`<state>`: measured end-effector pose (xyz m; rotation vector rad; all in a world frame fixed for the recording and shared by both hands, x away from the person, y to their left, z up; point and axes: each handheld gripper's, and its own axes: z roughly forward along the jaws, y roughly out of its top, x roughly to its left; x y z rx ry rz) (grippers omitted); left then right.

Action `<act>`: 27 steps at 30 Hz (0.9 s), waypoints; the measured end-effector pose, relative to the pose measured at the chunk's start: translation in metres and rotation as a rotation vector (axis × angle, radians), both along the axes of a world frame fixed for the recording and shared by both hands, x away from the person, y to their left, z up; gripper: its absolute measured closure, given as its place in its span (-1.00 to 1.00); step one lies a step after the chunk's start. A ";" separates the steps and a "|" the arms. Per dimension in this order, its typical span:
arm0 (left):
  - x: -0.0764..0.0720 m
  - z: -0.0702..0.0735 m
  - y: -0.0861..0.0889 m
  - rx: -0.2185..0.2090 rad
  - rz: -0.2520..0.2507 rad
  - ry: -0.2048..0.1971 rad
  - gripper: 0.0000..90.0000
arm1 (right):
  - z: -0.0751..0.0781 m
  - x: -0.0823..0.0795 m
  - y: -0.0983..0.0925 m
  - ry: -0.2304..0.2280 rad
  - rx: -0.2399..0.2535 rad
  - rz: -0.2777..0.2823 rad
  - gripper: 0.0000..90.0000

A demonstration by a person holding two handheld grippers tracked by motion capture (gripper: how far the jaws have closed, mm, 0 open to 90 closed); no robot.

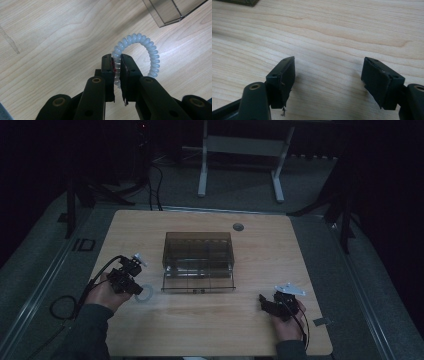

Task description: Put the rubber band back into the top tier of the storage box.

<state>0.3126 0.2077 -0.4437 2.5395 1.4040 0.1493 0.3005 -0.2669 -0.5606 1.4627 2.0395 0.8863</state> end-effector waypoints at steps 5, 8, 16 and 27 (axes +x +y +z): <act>0.000 0.003 0.001 -0.005 0.000 -0.002 0.82 | 0.000 0.000 0.000 0.000 0.000 0.000 -0.40; 0.001 0.004 0.001 -0.004 -0.002 -0.005 0.82 | 0.000 0.000 0.000 0.000 0.001 -0.001 -0.40; 0.001 0.008 0.000 -0.016 -0.002 -0.011 0.82 | 0.000 0.000 0.000 0.000 0.001 -0.001 -0.40; 0.003 0.015 -0.005 -0.028 -0.018 -0.020 0.82 | 0.000 0.000 0.000 0.000 0.001 -0.001 -0.40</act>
